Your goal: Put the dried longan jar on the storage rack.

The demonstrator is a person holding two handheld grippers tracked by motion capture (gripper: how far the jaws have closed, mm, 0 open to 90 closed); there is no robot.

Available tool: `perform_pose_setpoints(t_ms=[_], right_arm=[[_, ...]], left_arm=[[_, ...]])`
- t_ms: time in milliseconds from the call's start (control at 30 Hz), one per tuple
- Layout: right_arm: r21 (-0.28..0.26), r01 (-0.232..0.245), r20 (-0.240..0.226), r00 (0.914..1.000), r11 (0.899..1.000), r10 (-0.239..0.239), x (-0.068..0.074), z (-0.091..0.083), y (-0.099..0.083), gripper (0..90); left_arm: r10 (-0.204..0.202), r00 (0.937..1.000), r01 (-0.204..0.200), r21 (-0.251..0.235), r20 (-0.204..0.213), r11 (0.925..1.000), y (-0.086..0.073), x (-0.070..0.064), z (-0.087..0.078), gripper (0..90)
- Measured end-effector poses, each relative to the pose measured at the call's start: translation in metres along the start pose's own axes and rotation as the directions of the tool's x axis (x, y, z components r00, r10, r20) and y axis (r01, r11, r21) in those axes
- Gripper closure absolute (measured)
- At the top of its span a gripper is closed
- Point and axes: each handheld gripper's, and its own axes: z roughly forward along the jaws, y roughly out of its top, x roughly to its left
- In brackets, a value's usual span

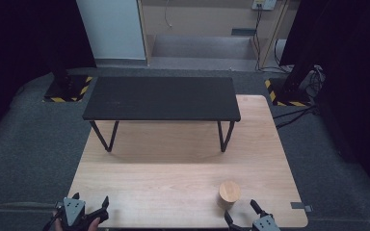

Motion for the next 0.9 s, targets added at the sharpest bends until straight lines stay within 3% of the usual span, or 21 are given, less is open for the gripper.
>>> perform_pose_setpoints(t_ms=[900], right_arm=[[0.016, 0.015, -0.014, 0.9998, 1.0, -0.015, 0.005, 0.018, 0.003, 1.0]], left_arm=[[-0.005, 1.0, 0.005, -0.006, 0.001, 1.0, -0.001, 0.002, -0.003, 0.7]])
